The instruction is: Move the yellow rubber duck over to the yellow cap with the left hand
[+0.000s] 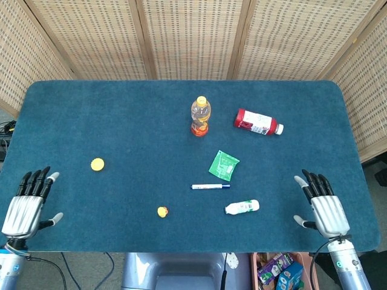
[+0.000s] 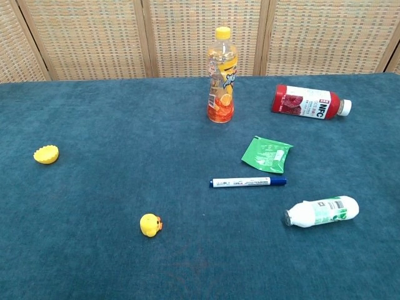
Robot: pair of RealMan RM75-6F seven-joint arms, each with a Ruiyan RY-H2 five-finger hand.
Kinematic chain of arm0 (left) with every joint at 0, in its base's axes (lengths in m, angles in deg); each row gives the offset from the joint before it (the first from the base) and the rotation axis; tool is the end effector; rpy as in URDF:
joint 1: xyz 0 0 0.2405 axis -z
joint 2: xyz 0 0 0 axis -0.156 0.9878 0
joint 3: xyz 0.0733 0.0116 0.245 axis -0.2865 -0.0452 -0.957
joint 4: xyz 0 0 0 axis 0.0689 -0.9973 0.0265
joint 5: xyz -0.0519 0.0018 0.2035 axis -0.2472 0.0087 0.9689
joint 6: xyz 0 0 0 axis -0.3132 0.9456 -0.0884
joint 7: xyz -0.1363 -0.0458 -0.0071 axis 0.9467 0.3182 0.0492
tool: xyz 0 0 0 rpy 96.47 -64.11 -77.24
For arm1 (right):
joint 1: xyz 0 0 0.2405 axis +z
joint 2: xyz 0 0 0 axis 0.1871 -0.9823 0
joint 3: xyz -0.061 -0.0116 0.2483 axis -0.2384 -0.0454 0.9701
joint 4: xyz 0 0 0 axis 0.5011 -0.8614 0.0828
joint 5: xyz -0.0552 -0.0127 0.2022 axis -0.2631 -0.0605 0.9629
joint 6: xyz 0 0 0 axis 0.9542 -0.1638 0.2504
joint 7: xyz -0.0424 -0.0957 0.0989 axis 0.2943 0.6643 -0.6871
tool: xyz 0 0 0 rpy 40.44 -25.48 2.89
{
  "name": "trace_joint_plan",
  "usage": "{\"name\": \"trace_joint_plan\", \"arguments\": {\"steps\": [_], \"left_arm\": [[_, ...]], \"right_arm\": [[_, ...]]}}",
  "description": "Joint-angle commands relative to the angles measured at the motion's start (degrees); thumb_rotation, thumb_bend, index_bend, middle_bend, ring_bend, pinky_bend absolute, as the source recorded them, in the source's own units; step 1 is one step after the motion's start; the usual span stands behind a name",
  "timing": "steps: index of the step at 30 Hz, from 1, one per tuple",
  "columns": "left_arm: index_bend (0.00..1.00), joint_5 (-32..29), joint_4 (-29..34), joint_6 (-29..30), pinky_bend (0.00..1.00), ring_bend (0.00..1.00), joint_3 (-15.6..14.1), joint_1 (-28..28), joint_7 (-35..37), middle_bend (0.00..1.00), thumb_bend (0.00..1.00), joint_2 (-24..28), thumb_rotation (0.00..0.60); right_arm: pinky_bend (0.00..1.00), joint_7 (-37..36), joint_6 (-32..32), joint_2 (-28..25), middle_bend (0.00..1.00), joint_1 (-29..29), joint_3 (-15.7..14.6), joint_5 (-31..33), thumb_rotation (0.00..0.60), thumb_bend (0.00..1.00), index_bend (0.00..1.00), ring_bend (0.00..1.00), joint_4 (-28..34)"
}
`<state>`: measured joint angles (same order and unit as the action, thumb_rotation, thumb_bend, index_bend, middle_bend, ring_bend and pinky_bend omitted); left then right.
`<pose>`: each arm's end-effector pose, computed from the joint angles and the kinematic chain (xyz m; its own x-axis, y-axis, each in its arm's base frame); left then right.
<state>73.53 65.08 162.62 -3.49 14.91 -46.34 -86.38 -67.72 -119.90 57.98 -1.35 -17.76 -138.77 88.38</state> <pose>-0.2816 0.1798 0.1153 0.5011 0.0402 0.8644 0.8636 -0.0879 -0.4965 -0.2875 -0.2008 0.1048 0.4153 -0.0516 0.9082 -0.9037 -0.1377 0.4054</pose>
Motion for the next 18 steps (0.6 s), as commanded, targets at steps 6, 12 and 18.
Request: {"name": "trace_joint_plan", "arguments": {"steps": [6, 12, 18], "left_arm": [[0.23, 5.3, 5.5, -9.5, 0.00, 0.00, -1.6, 6.9, -4.7, 0.00, 0.14, -2.0, 0.600], [0.29, 3.5, 8.0, -16.6, 0.00, 0.00, -0.3, 11.5, -10.4, 0.00, 0.16, -5.6, 0.600], [0.34, -1.2, 8.4, -21.9, 0.00, 0.00, 2.2, 15.6, -18.0, 0.00, 0.17, -10.4, 0.600]], "right_arm": [[0.00, -0.6, -0.2, -0.2, 0.00, -0.2, 0.4, 0.7, 0.600, 0.00, 0.00, 0.00, -0.1], [0.00, -2.3, -0.1, -0.7, 0.00, -0.2, 0.8, 1.4, 0.600, 0.00, 0.00, 0.00, -0.5], [0.00, -3.7, -0.1, -1.0, 0.00, -0.2, 1.2, 1.9, 0.600, 0.00, 0.00, 0.00, -0.7]]}}
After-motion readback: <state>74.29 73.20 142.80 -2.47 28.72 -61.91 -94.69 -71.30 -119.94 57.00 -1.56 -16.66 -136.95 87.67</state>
